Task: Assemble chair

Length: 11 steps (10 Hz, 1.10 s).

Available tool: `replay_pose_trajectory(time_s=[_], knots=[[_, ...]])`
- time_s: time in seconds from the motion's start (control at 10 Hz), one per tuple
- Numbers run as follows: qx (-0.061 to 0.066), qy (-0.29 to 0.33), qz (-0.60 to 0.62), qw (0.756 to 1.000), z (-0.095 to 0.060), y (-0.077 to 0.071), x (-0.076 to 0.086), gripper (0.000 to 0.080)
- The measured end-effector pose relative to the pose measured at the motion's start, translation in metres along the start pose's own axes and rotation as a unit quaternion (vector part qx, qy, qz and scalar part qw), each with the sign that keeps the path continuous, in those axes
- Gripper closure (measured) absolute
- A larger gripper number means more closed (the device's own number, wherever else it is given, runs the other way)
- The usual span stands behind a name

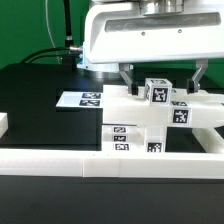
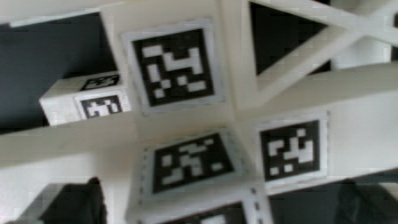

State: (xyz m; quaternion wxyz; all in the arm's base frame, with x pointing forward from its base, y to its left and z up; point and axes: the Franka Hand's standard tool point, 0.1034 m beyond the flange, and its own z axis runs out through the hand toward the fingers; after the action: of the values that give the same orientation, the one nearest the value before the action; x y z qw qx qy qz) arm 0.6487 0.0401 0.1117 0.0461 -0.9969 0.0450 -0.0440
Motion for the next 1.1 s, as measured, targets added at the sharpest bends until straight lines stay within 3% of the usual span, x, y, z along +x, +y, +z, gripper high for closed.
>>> replay_pose_trajectory(time_s=[0.3,0.5,0.6,0.7,1.1], knots=[[-0.001,0.002,-0.067,0.998,0.0005,0.0039,0.0004,0.0151],[-0.001,0.002,-0.064,0.998,0.0006,0.0039,0.0004,0.0415],[-0.001,0.002,-0.064,0.998,0.0006,0.0039,0.0004,0.0415],[-0.001,0.002,-0.063,0.998,0.0006,0.0039,0.0004,0.0522],[0.001,0.002,0.049,0.999,0.0008,0.004,0.0003,0.0522]])
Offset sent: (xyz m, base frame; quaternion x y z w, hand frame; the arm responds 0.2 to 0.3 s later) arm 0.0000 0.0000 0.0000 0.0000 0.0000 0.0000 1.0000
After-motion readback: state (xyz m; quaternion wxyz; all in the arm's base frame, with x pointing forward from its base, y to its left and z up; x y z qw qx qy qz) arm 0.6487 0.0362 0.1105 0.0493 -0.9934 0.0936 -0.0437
